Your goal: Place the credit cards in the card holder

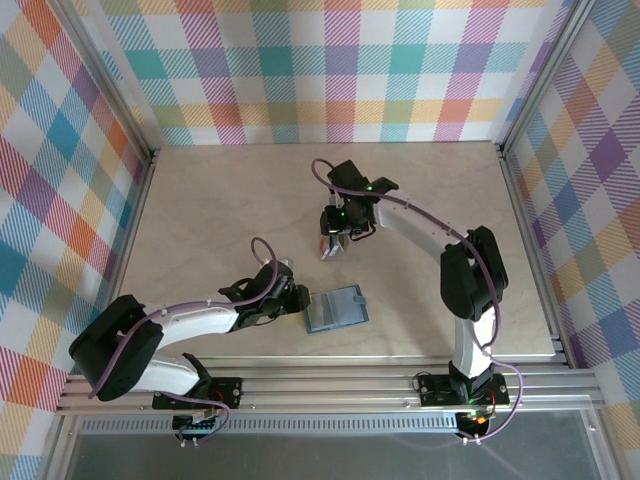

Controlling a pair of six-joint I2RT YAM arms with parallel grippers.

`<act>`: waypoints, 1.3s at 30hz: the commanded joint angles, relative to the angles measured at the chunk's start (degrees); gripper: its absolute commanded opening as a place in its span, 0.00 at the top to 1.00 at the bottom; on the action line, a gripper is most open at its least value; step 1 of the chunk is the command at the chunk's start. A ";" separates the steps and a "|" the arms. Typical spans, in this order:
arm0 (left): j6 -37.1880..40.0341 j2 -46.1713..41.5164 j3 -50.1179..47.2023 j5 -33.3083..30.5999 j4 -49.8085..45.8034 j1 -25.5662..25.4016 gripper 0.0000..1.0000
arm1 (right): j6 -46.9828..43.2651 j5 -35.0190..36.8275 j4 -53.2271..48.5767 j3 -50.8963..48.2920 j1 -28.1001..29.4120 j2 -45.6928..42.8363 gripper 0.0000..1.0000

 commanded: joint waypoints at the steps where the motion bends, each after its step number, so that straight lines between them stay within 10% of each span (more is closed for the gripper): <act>1: 0.85 -0.66 -0.31 0.76 1.59 0.94 0.65 | -1.68 0.01 -3.86 3.53 -0.23 2.81 0.57; 39: 1.09 -0.34 -0.61 1.38 2.31 1.43 0.64 | -1.33 -10.32 0.14 -0.19 -2.56 -0.97 0.72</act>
